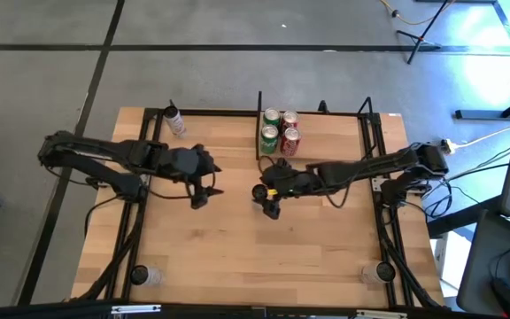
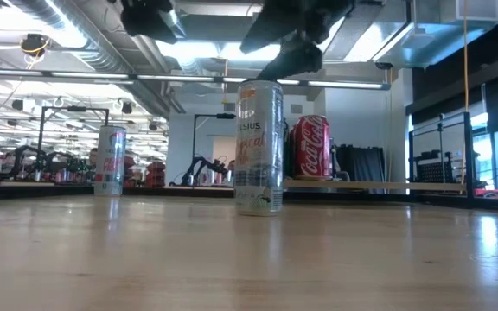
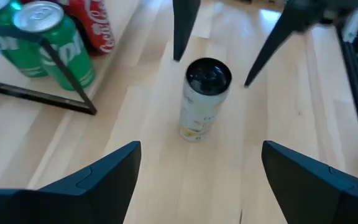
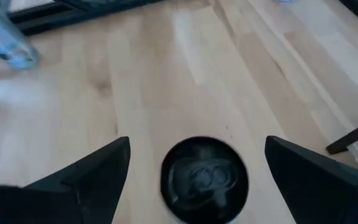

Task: Place canned beverage on shelf
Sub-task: Put the top white yellow soda can on the shelf, then put the white yellow soda can on the shelf aligned with the other white yellow soda can

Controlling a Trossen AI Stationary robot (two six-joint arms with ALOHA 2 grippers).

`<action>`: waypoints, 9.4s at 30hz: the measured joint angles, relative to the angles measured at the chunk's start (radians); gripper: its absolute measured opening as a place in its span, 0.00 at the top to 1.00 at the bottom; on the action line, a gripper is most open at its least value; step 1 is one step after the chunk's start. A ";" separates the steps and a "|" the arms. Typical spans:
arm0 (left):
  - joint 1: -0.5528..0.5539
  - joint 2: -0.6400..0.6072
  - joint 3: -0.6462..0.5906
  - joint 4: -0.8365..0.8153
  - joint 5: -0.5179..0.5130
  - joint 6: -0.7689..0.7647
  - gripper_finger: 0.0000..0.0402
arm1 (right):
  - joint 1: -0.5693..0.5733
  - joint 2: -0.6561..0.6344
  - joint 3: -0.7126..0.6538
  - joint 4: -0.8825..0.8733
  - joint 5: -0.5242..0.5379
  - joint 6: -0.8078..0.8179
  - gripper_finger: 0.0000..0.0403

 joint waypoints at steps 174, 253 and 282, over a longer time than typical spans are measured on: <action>0.010 0.000 -0.001 0.153 0.067 -0.129 0.20 | -0.530 -0.352 0.085 -0.369 -0.798 -0.683 0.27; -1.041 0.326 0.235 -0.502 0.155 -0.990 0.04 | 0.144 -0.184 0.069 -0.080 -0.105 -0.004 0.27; -0.899 0.439 0.247 -0.552 0.150 -0.802 0.45 | 0.166 -0.188 0.082 -0.171 -0.135 0.091 0.27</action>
